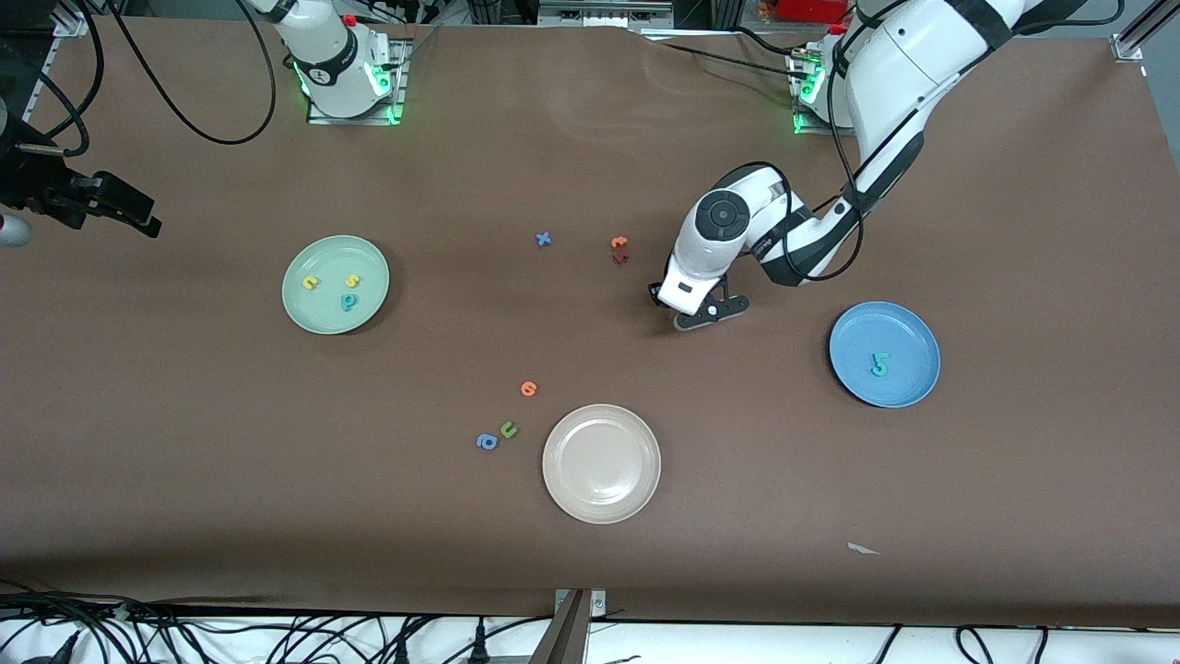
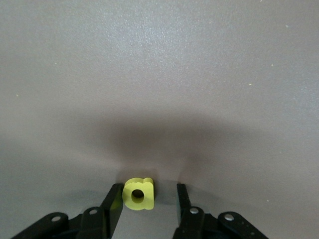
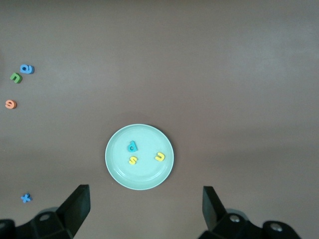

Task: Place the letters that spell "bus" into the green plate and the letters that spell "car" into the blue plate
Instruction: 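Close the left gripper on the yellow letter a and lift it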

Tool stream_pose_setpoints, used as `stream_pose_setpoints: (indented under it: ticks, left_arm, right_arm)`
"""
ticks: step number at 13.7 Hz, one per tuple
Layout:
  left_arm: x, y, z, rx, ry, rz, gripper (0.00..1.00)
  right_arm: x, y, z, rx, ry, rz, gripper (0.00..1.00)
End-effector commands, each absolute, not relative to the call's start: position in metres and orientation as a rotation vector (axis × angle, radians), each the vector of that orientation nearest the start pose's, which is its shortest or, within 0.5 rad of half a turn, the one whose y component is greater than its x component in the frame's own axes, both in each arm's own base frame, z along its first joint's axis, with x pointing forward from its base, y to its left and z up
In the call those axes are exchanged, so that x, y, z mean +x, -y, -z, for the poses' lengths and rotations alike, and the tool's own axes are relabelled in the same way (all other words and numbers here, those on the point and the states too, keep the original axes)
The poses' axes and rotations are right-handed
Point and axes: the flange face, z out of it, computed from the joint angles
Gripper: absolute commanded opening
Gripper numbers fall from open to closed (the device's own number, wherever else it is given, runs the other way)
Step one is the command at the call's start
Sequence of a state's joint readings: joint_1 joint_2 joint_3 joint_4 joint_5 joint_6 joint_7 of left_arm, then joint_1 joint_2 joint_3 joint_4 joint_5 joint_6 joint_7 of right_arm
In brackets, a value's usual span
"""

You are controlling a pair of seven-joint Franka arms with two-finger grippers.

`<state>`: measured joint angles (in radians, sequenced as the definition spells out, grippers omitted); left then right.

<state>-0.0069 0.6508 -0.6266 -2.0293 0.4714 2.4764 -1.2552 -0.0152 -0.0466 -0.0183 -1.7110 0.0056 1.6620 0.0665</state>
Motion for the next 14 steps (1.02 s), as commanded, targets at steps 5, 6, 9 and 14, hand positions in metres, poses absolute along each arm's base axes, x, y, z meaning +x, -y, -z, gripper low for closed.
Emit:
stream_pose_setpoints:
  ticks: [5, 6, 9, 14]
  left_arm:
    - [0.477, 0.346, -0.167, -3.119, 0.484, -0.08, 0.45]
    - [0.477, 0.346, -0.167, -3.119, 0.484, -0.08, 0.45]
    - [0.473, 0.348, -0.166, -3.113, 0.493, -0.086, 0.35]
    - [0.473, 0.348, -0.166, -3.11, 0.509, -0.086, 0.24]
  right_arm:
    - [0.54, 0.03, -0.599, -3.131, -0.116, -0.033, 1.0]
    - [0.539, 0.034, -0.601, -3.13, -0.125, -0.031, 1.0]
    - [0.539, 0.046, -0.601, -3.127, -0.14, -0.031, 1.0]
    - [0.541, 0.038, -0.603, -3.13, -0.14, -0.021, 1.0]
